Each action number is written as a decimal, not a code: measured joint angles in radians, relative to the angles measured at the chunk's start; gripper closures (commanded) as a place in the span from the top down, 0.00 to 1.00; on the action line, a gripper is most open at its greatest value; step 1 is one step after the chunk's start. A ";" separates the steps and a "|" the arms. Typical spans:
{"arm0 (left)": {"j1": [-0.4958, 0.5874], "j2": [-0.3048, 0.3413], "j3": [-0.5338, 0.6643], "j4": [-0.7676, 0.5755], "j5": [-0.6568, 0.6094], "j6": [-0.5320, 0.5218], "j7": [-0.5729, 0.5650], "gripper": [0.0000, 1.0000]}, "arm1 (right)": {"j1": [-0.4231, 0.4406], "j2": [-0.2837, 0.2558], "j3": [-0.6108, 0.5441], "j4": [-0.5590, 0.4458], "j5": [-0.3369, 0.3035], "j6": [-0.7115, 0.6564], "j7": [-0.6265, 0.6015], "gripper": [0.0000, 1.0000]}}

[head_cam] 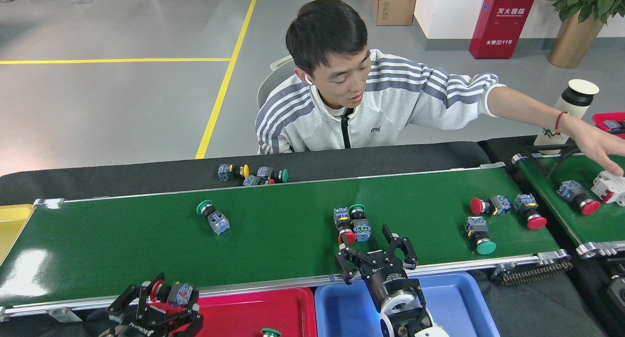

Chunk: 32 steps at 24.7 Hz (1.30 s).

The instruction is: Pick switch part from conveyor to tray

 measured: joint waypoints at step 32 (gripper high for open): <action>-0.075 -0.062 0.157 0.001 0.007 0.280 0.007 1.00 | 0.037 -0.101 0.332 -0.136 0.016 -0.538 -0.033 1.00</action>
